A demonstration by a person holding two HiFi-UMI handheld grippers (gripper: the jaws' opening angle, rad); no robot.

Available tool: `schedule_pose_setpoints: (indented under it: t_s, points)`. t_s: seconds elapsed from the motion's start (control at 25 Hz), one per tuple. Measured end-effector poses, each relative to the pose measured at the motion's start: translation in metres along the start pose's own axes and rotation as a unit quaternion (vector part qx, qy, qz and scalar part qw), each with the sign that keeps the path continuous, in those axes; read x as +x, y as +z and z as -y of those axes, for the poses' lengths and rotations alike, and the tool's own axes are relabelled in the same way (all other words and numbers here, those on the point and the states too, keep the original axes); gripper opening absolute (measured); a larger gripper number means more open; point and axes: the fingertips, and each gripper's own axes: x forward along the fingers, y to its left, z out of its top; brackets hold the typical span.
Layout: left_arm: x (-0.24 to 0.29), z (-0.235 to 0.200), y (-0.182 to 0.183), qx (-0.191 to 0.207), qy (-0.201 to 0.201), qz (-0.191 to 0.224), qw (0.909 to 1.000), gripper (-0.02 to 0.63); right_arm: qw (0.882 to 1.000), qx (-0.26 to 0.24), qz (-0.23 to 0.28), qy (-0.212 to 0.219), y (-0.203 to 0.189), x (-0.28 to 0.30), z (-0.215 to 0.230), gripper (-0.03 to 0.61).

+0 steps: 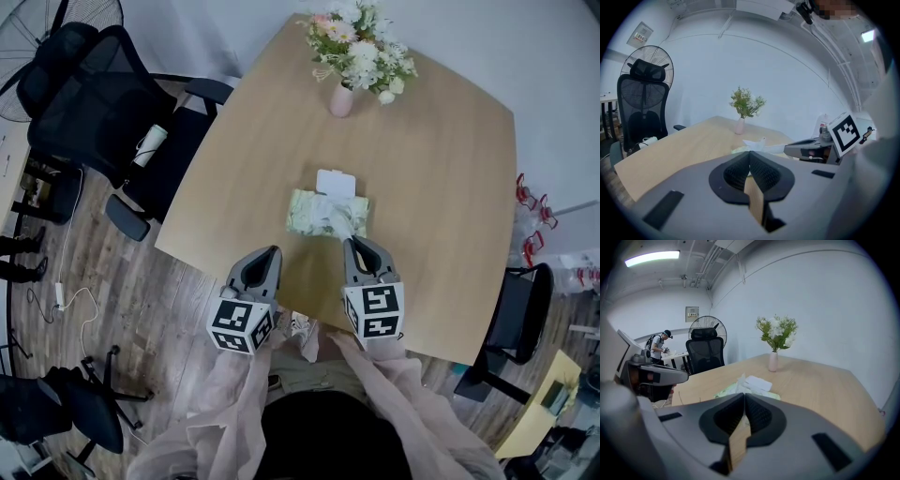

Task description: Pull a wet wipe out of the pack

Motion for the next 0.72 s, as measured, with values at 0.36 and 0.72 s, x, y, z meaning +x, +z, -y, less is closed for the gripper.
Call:
schedule_pose_setpoints:
  t_s: [0.36,0.72]
  points:
    - [-0.005,0.008,0.002,0.007,-0.009,0.005,0.9999,0.011,1.0,0.007,0.006,-0.01,-0.002,-0.012,0.003,0.015]
    - [-0.013,0.009,0.008,0.013,-0.009,0.012,0.9998,0.011,1.0,0.012,0.018,-0.016,0.003,-0.024,0.004,0.015]
